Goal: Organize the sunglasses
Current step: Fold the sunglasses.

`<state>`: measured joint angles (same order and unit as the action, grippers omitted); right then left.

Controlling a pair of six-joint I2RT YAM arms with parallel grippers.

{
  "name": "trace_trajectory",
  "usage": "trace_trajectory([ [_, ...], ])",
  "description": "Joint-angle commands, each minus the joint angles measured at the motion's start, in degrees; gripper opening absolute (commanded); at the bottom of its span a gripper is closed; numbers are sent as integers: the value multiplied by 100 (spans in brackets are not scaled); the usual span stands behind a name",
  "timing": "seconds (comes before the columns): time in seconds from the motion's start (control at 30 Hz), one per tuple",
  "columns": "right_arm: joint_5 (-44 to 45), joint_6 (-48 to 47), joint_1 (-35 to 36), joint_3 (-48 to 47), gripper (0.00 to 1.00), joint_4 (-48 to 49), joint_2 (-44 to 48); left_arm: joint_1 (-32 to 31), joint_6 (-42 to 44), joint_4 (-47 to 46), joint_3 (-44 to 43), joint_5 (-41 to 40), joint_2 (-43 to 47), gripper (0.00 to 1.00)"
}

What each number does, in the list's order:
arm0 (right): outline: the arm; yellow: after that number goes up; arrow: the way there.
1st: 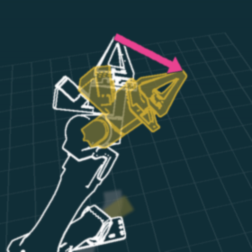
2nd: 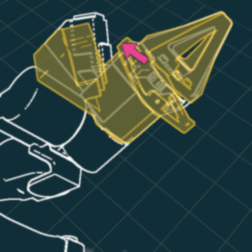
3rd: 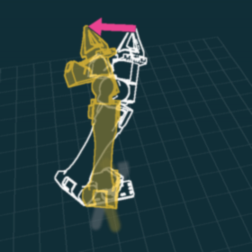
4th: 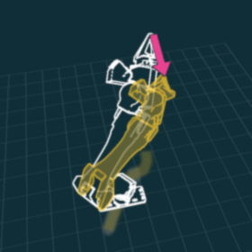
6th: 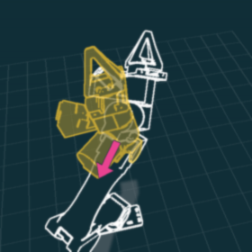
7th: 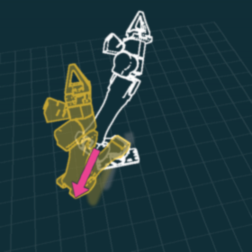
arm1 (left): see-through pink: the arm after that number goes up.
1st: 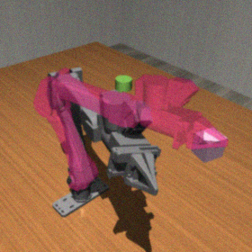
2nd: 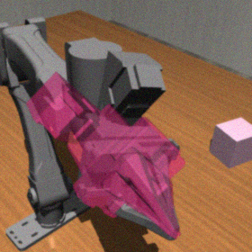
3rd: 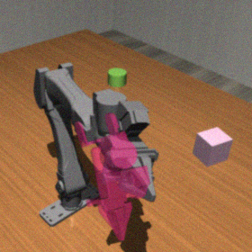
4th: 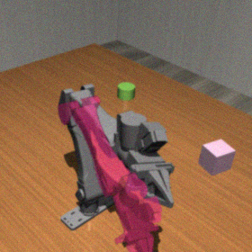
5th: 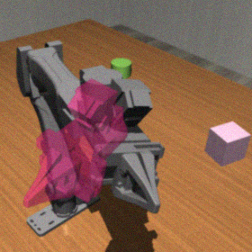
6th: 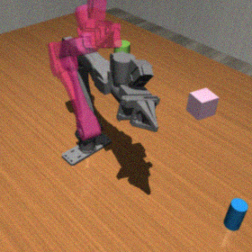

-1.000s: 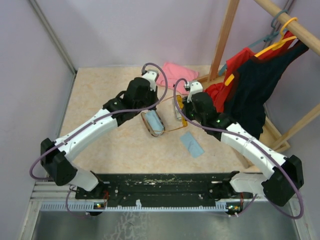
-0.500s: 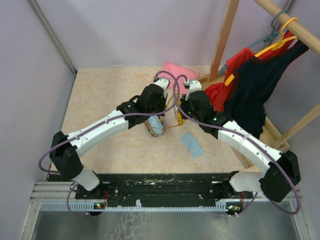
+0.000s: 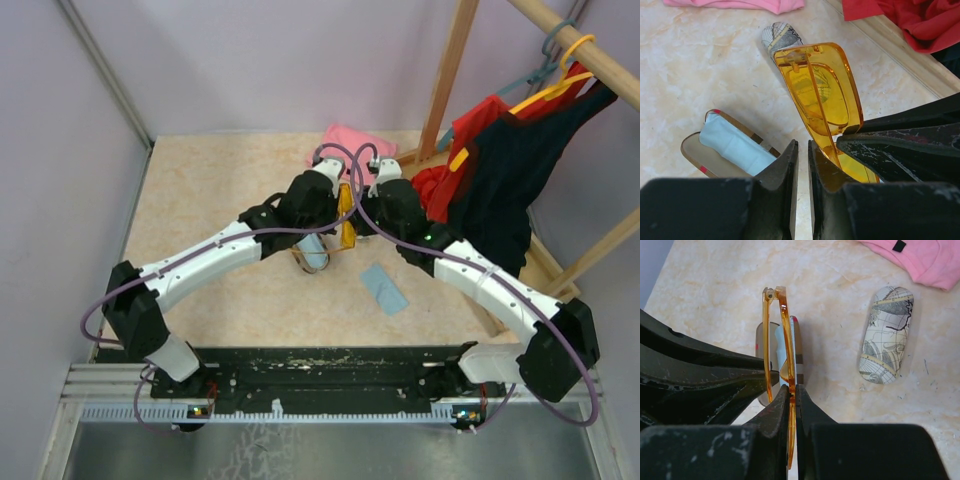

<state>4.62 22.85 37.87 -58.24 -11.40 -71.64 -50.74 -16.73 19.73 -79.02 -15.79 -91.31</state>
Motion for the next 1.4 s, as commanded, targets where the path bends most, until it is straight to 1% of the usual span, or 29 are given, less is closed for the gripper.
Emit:
trace_trajectory([
  [0.0, -401, 290, 63, -70, 0, 571, -75, -55, -86, -216, 36, 141, -131, 19],
  [0.1, -408, 332, 64, -13, 0, 596, -72, -60, -70, -204, 44, 72, -100, 19],
  [0.23, -24, 233, 13, 66, 0, 432, -6, -56, -19, -76, 64, -250, 91, 20],
  [0.33, 285, 100, -151, 172, 0, 279, 52, -41, 25, 68, 89, -568, 349, 21],
  [0.43, 385, 92, -457, 347, 0, 269, 111, -36, 66, 127, 196, -726, 762, 22],
  [0.67, 867, -23, -1037, 277, 0, 406, 54, -35, 170, 26, 842, -450, 1652, 24],
  [0.77, 922, -46, -1223, -3, 0, 354, -115, -40, 103, -82, 1261, -204, 1925, 18],
  [0.83, 964, -48, -1287, -216, 0, 302, -221, -41, -11, -147, 1524, -21, 2036, 10],
  [0.9, 963, -54, -1291, -466, 0, 230, -310, -49, -172, -157, 1701, 163, 2064, 2],
  [0.93, 961, -11, -1291, -552, 0, 201, -348, -54, -266, -146, 1775, 235, 2048, 0],
  [1.07, 788, 171, -1295, -565, 0, 248, -316, -85, -524, -200, 1940, 328, 1895, 0],
  [1.13, 667, 245, -1291, -466, 0, 302, -219, -91, -545, -281, 1895, 194, 1739, 0],
  [1.27, 434, 300, -1291, -201, 0, 377, 17, -93, -516, -415, 1603, -208, 1401, 0],
  [1.37, 190, 337, -1291, 47, 0, 522, 300, -90, -456, -329, 1255, -389, 1142, 0],
])
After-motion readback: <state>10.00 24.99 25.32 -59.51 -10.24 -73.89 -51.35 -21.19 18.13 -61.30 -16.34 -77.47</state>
